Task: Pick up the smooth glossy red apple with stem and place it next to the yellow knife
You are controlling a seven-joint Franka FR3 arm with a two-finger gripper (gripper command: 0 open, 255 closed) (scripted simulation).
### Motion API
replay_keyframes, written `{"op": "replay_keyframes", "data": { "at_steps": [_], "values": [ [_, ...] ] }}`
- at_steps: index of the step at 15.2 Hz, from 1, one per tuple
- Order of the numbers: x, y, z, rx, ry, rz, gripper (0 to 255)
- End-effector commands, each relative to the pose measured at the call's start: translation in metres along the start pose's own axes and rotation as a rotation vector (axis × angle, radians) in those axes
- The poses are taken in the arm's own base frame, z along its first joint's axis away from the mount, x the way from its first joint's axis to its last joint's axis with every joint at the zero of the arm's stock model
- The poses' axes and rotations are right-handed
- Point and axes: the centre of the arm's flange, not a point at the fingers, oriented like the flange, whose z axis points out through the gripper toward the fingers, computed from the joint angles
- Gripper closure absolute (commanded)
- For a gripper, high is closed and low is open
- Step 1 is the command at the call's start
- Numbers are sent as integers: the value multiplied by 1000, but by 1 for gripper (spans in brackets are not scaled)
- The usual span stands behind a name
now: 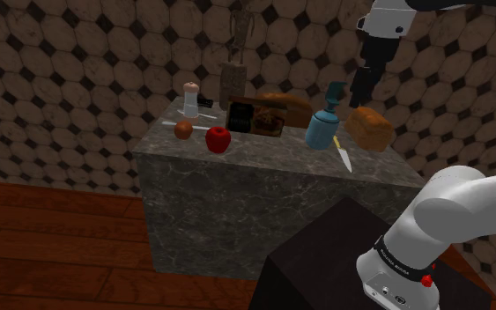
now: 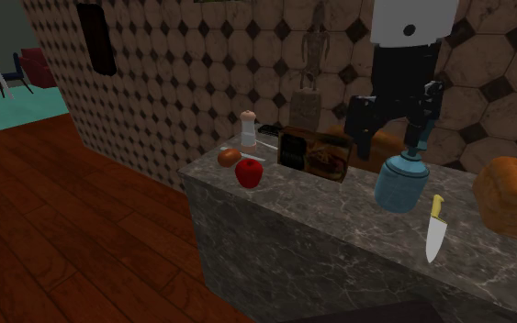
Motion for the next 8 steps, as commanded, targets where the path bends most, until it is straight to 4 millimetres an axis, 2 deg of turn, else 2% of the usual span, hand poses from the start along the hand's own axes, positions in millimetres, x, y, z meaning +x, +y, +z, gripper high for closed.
{"op": "replay_keyframes", "data": {
  "at_steps": [1, 8],
  "values": [
    [0, 0, 0, 0, 0, 0, 0],
    [81, -35, 27, 3, -4, 10, 0]
  ]
}}
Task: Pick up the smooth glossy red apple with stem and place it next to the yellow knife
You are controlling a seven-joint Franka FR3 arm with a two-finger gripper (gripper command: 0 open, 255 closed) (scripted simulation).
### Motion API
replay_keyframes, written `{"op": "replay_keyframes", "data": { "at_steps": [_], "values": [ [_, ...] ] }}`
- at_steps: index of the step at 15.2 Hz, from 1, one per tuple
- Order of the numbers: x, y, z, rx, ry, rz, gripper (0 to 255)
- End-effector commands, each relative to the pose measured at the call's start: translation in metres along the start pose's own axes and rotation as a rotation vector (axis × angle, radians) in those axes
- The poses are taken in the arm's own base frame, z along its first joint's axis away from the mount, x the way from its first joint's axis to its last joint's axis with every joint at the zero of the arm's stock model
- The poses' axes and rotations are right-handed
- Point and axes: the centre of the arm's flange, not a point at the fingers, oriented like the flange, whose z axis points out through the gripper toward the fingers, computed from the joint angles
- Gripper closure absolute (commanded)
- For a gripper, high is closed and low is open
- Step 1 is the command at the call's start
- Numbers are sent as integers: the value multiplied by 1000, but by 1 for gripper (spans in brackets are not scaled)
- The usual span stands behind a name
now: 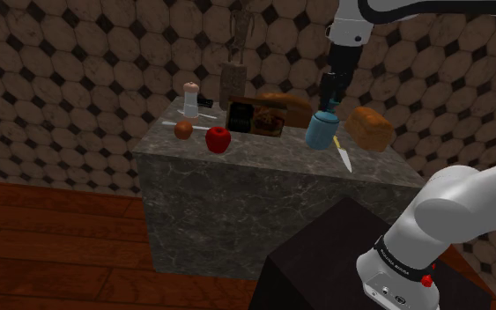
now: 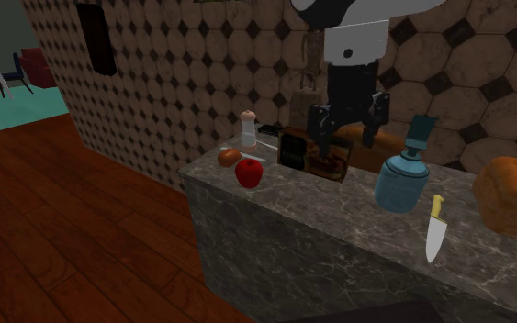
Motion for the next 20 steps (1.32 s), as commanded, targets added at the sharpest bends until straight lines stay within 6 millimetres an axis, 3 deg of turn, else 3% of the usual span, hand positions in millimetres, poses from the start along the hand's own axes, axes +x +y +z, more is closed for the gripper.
{"op": "replay_keyframes", "data": {
  "at_steps": [1, 20],
  "values": [
    [27, -9, 8, 2, 0, 3, 0],
    [248, -102, 83, 11, -11, 30, 0]
  ]
}}
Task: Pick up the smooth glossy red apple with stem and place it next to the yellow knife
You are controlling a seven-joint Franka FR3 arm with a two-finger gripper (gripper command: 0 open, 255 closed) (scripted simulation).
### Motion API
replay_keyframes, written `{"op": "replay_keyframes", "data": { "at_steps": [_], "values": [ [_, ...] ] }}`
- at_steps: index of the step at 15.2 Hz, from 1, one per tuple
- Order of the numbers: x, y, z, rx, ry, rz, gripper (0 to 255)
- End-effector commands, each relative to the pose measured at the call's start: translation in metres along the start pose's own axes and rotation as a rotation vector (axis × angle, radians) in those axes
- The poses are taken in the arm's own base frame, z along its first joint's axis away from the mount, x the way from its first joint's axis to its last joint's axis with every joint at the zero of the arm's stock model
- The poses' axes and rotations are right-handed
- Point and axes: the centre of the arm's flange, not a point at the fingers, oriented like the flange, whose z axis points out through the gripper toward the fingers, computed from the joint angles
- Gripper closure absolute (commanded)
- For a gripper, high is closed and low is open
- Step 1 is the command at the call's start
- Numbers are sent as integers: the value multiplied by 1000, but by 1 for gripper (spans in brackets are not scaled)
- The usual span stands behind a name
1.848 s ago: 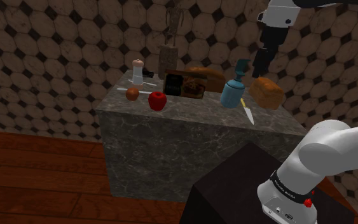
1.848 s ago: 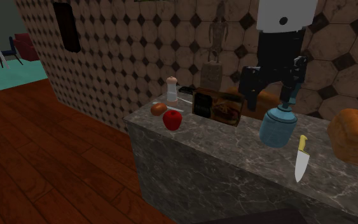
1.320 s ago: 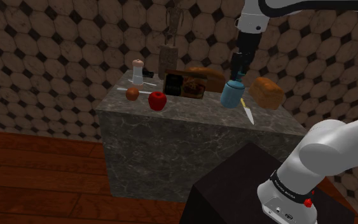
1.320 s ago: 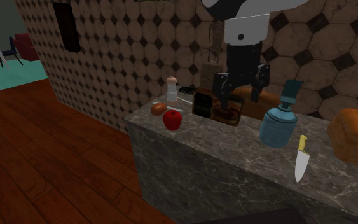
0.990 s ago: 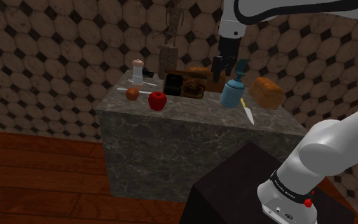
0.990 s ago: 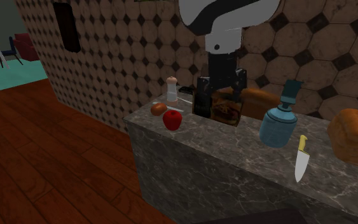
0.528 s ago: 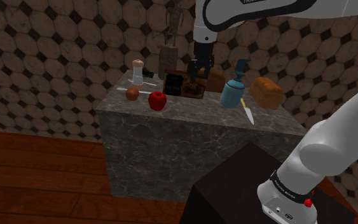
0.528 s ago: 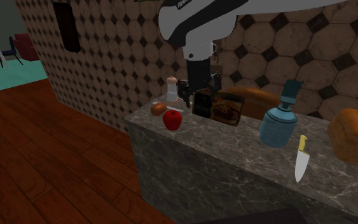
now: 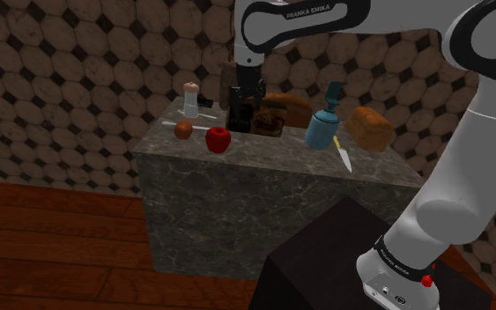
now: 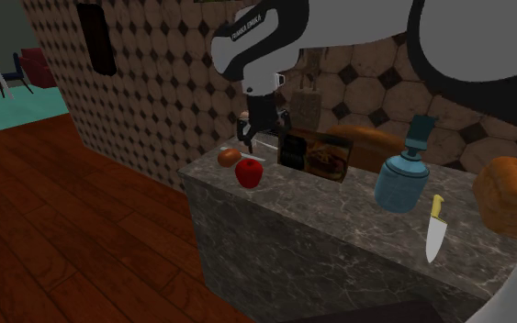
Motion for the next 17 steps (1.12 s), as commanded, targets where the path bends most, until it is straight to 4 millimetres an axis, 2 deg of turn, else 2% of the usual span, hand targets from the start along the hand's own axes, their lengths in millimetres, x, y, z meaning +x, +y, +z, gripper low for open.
{"op": "replay_keyframes", "data": {
  "at_steps": [1, 7, 8, 15, 17],
  "values": [
    [22, -13, 10, 1, -1, 3, 0],
    [92, -43, 34, 4, -5, 12, 0],
    [93, -43, 34, 4, -5, 12, 0],
    [93, -43, 74, 4, -5, 12, 0],
    [93, -43, 74, 4, -5, 12, 0]
  ]
}}
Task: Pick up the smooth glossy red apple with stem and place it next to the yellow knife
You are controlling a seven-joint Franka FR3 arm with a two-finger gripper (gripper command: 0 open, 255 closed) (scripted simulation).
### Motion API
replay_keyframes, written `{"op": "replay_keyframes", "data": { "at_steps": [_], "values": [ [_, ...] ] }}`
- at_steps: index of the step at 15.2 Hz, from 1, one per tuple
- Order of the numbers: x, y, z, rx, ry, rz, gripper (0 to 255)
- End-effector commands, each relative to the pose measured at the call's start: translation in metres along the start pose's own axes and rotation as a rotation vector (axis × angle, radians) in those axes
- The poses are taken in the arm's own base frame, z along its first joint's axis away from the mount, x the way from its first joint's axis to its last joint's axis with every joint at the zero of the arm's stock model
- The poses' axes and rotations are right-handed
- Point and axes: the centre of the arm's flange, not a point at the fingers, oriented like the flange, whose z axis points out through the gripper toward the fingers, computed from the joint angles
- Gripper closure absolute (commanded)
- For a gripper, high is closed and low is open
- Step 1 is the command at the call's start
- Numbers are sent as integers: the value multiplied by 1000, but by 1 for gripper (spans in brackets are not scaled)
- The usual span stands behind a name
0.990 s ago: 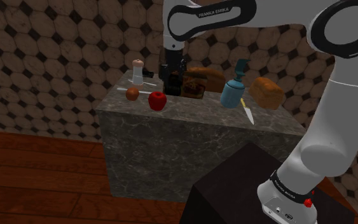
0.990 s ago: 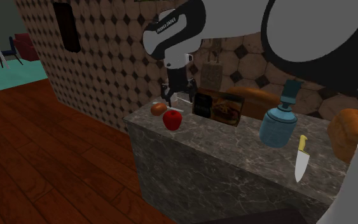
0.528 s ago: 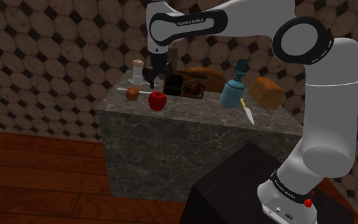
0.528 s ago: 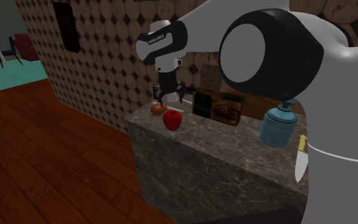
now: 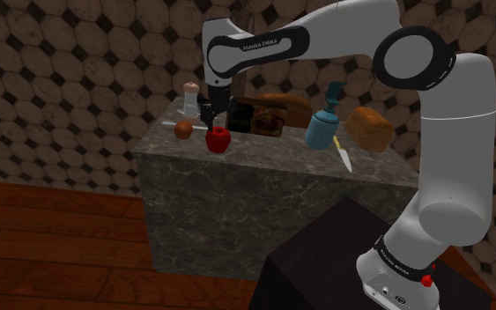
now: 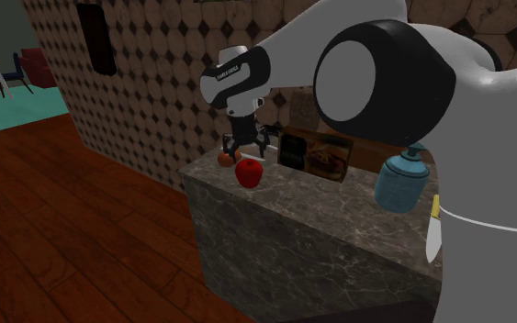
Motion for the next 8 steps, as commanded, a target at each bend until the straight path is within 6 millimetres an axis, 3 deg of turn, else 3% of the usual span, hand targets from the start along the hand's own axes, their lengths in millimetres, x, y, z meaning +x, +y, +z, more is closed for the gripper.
{"op": "replay_keyframes", "data": {
  "at_steps": [1, 6, 7, 8],
  "values": [
    [0, 0, 2, 0, 0, 0, 0],
    [0, 0, 2, 0, 0, 0, 0],
    [0, 0, 2, 0, 0, 0, 255],
    [0, 0, 2, 0, 0, 0, 255]
  ]
}}
